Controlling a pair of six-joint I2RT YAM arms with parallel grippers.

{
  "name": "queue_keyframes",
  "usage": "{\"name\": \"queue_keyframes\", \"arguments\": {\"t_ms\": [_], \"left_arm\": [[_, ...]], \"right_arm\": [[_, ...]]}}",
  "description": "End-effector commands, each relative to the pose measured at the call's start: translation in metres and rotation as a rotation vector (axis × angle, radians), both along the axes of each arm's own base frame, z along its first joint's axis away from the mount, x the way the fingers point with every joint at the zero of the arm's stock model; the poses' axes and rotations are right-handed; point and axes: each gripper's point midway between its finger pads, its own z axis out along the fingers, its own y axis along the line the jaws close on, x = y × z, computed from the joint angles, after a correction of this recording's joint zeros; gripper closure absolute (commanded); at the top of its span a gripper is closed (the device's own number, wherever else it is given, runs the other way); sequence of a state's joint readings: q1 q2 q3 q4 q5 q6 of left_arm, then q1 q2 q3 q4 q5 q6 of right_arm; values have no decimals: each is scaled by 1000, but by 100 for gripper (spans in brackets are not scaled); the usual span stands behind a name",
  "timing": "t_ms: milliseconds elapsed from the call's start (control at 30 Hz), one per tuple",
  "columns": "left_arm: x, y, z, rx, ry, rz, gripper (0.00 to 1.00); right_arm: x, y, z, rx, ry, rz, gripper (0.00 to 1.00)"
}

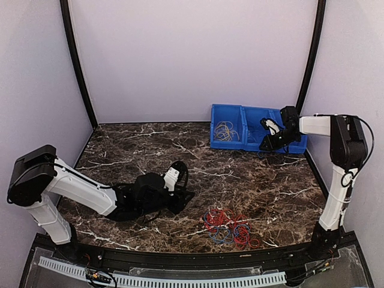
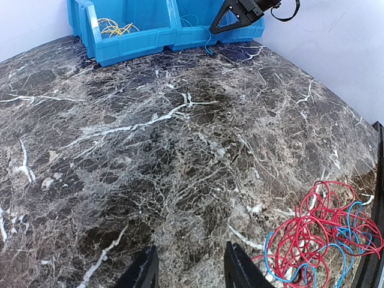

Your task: Untangle the cables

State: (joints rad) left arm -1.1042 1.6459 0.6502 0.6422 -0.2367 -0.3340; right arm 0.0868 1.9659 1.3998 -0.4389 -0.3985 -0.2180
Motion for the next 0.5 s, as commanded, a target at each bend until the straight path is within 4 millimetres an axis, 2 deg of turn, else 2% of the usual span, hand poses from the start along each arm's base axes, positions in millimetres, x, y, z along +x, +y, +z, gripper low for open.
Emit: {"name": "queue_keyframes", "arguments": {"t_ms": [0,333,467], "left_arm": [[0,-4,9,-34,-15,-3,60],[-1,-5,4,-34,-3,-4,60],[-1,-5,3,-34,1,-5,60]], "right_arm": [[12,2,3,-4,-14,-17,74],[17,11,-3,0,8,-6,74],[18,12,-6,5,22,-8,85]]}}
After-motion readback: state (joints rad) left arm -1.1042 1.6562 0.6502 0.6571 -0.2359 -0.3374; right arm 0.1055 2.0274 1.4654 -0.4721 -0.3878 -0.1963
